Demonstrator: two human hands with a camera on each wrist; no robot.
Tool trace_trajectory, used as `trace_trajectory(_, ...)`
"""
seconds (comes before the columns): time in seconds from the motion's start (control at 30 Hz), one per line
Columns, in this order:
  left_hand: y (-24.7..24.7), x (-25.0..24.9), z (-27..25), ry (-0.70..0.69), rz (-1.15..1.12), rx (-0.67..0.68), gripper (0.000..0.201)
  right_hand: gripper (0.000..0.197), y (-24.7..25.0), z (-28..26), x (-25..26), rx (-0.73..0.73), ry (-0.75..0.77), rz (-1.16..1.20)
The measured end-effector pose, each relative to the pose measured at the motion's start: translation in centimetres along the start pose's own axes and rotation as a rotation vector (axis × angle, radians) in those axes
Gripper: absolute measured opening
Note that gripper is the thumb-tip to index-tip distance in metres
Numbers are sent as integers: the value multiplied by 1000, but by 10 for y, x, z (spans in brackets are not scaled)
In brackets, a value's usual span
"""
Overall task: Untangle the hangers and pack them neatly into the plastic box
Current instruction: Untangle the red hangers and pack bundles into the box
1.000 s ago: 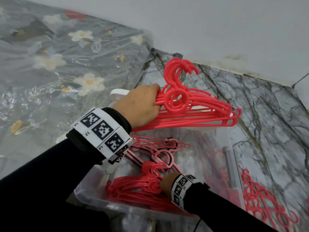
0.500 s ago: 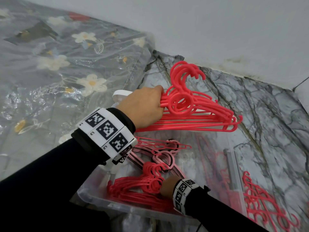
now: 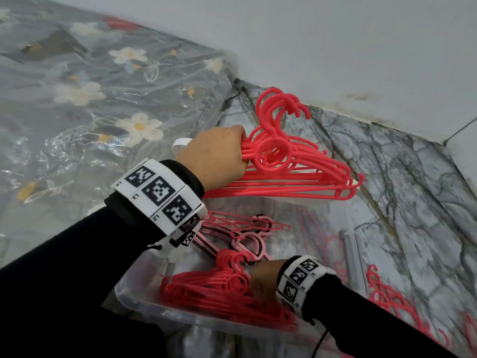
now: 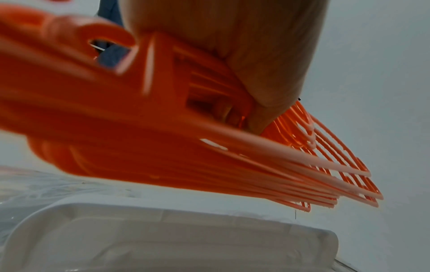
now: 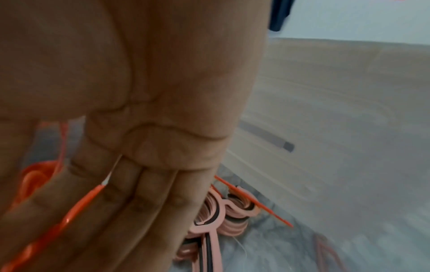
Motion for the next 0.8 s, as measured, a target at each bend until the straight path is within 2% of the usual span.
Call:
trace_trajectory(0.23,0,8,-1,54,5,32,34,19,22,-47,20,-148,51,178)
trace_trajectory(0.43,4,10,-3,84,-12,37,36,20,40,-68,32,-204,9,261)
trace_trajectory(0.6,19,13,-2,70,-19,-20,32,23,66,-96,20,-337,-61,250)
trace_trajectory(0.8,32,20,-2,106,-22,-81,26,21,90,-113,-11,-508,-163,368)
Point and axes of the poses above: each hand's wrist, its own z-axis towards the middle knuckle, its own y-axis out of the back of the hand, x = y × z, the point moved 10 cm from there along z, towards the middle knuckle, and after that the axes turned 4 degrees about z, right-handed, at the moved point
